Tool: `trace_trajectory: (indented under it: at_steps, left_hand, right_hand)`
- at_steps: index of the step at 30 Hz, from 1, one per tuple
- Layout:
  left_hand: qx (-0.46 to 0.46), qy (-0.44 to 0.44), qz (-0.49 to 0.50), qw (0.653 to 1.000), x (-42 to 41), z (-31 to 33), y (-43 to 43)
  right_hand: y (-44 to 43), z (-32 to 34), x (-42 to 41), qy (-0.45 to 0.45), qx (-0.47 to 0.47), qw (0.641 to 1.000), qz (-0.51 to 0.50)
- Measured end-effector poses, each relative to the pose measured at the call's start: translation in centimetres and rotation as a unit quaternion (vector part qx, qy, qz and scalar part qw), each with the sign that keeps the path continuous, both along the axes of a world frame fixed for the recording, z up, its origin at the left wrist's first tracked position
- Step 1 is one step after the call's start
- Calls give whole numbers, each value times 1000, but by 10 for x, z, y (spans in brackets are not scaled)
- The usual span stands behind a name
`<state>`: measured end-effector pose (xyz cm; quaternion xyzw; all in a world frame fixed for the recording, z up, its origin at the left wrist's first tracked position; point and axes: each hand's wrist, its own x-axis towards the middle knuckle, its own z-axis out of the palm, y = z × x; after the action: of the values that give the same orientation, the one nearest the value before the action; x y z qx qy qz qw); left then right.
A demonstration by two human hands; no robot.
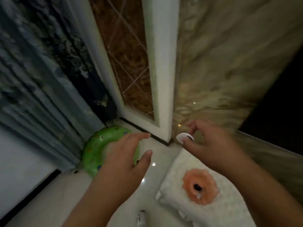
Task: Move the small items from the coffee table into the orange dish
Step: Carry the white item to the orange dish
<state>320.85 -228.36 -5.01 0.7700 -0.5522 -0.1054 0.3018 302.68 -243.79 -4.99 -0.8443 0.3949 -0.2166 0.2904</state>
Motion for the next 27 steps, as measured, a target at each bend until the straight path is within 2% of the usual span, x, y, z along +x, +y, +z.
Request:
trace_trajectory:
  at_steps: [6,11,19,22,27]
  left_hand:
    - [19,11,-163,986,24,-18,-81]
    - [34,30,-248,968,28,-45,-126]
    - [83,53,-275,956,-1,-125,-158]
    - [98,68,-264,957,-17,-166,-172]
    - [103,85,-218,967,-50,-246,-203]
  right_hand:
    - [-8,-14,-20,43,15,984,-171]
    - [-6,-42,-33,77,35,961,-262]
    - [-6,-131,-71,66,81,941,-321]
    - [-14,-190,-84,56,119,936,-327]
    - [-47,-315,-96,87,188,932,-299]
